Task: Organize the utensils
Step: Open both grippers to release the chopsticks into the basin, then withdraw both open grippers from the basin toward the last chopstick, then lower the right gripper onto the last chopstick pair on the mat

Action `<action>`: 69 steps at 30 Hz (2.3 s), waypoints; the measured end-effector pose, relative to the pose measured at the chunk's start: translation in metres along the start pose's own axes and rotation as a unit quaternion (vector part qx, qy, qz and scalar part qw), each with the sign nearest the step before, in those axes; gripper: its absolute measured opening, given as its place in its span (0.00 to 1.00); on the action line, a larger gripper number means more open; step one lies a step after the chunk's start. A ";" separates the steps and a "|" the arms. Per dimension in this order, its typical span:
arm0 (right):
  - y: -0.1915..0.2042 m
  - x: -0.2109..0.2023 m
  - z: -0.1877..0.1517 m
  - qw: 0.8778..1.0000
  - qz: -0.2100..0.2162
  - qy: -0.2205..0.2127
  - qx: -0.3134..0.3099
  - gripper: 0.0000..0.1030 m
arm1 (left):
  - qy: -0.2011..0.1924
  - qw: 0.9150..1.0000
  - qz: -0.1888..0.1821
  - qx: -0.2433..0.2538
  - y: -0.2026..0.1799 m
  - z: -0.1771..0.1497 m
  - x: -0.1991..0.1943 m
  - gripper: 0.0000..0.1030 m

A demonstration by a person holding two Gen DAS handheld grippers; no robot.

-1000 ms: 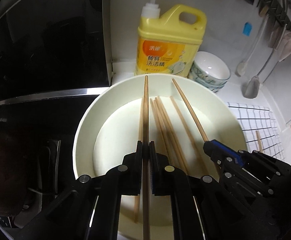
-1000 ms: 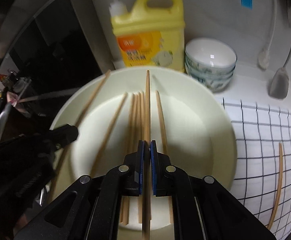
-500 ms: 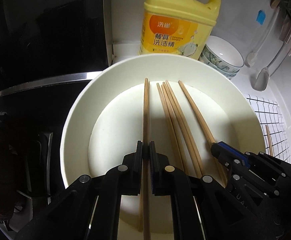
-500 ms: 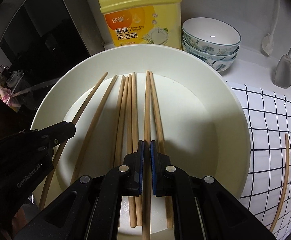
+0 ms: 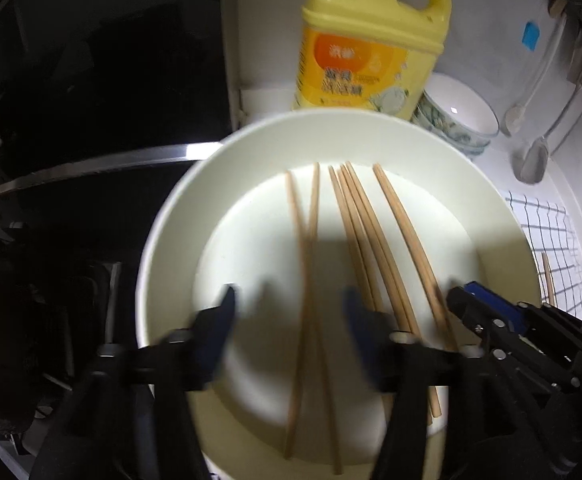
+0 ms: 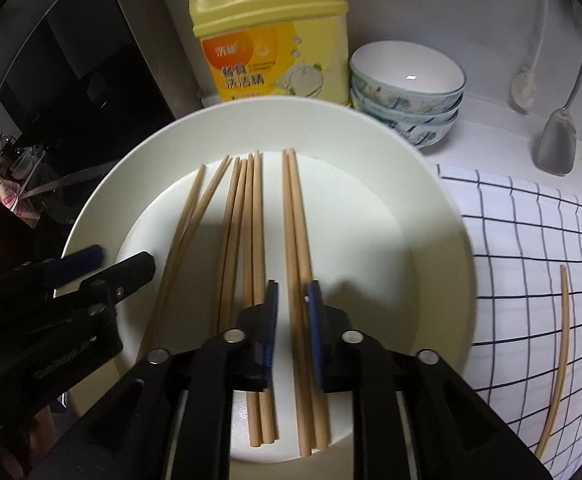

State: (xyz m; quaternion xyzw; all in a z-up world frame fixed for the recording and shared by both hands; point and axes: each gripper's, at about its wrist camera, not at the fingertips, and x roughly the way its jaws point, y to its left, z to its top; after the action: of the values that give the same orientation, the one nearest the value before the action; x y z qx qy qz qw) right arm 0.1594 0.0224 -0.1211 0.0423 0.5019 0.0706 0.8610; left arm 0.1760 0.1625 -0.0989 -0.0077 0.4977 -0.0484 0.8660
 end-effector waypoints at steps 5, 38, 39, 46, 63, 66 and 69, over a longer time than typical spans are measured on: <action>-0.002 -0.010 -0.001 1.000 -0.001 -0.012 0.000 0.26 | -0.010 1.000 0.008 -0.006 0.005 -0.001 -0.011 0.71; -0.143 -0.168 -0.101 0.990 -0.064 -0.106 0.069 0.57 | -0.077 0.995 -0.044 0.055 -0.131 -0.055 -0.107 0.88; -0.153 -0.173 -0.107 0.989 -0.069 -0.108 0.068 0.57 | -0.077 0.995 -0.045 0.052 -0.144 -0.059 -0.110 0.88; -0.248 -0.204 -0.150 0.985 -0.097 -0.119 0.076 0.59 | -0.097 0.994 -0.044 0.039 -0.219 -0.087 -0.129 0.91; -0.288 -0.114 -0.165 0.994 -0.040 -0.059 0.085 0.59 | -0.082 0.995 0.024 0.059 -0.265 -0.108 -0.095 0.93; -0.279 -0.097 -0.165 0.995 -0.043 -0.045 0.073 0.59 | -0.078 0.995 0.023 0.051 -0.258 -0.107 -0.086 0.93; -0.277 -0.088 -0.165 0.995 -0.041 -0.037 0.081 0.59 | -0.068 0.996 0.022 0.055 -0.256 -0.107 -0.077 0.93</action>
State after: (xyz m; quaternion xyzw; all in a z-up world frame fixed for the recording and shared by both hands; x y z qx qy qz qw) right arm -0.0054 -0.2653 -0.1671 0.0939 0.4750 -0.0076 0.8749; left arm 0.0262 -0.0813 -0.0709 0.0472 0.4340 -0.0562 0.8979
